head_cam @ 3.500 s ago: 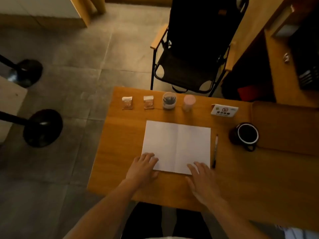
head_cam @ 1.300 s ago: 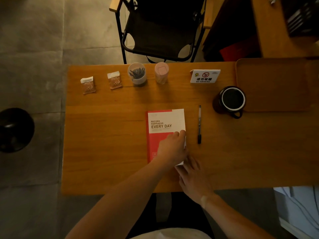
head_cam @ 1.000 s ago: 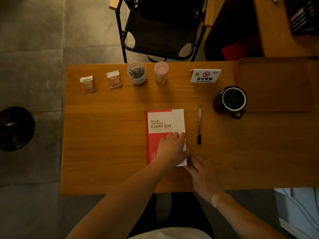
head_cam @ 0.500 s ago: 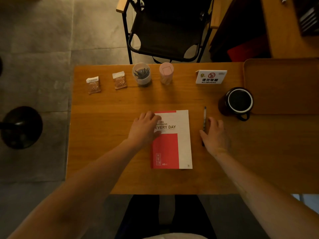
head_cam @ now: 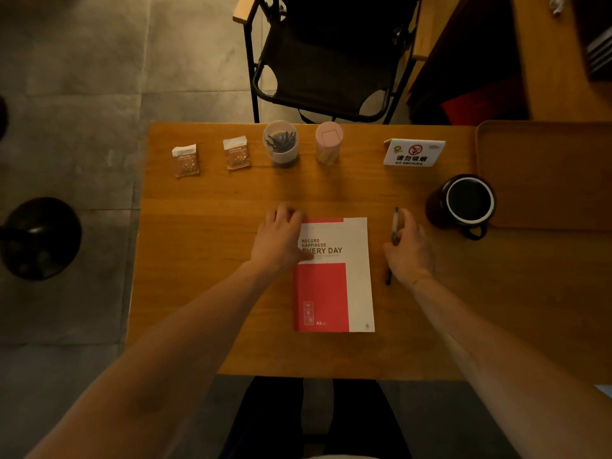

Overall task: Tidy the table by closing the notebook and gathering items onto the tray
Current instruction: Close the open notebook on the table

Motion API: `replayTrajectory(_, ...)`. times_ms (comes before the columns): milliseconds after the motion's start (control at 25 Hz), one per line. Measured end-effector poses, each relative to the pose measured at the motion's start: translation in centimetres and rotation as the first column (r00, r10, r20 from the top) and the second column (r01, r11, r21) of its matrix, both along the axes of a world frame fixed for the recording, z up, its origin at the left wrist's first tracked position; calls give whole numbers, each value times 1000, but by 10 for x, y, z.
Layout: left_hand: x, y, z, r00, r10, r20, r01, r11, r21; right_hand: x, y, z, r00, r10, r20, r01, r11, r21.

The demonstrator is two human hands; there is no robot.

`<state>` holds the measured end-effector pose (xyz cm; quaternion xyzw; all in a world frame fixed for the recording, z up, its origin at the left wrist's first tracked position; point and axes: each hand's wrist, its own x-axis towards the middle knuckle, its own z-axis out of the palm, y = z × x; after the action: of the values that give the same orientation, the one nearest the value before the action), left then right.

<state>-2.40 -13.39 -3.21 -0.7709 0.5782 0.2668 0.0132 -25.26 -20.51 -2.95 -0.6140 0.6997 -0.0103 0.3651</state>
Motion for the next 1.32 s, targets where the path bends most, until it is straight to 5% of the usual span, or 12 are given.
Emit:
replayTrajectory(360, -17, 13, 14, 969, 27, -247, -41, 998, -49, 59, -22, 52, 910, -44, 412, 165, 951, -263)
replayTrajectory(800, -21, 16, 26, 903, 65, -424, -96, 994, -51, 86, -26, 41, 863, -88, 498, 83, 996, 32)
replayTrajectory(880, -20, 19, 24, 780, 208, -591, -249, 969, 12, 84, -28, 39, 844, -127, 521, 93, 992, 90)
replayTrajectory(1080, -20, 28, 17, 210, 565, -798, -582, 728, 362, 82, -36, 41, 863, -115, 493, 46, 988, 150)
replayTrajectory(1320, -26, 35, 3, 13, 637, -771, -644, 595, 481, 89, -25, 41, 920, 55, 389, -102, 990, 102)
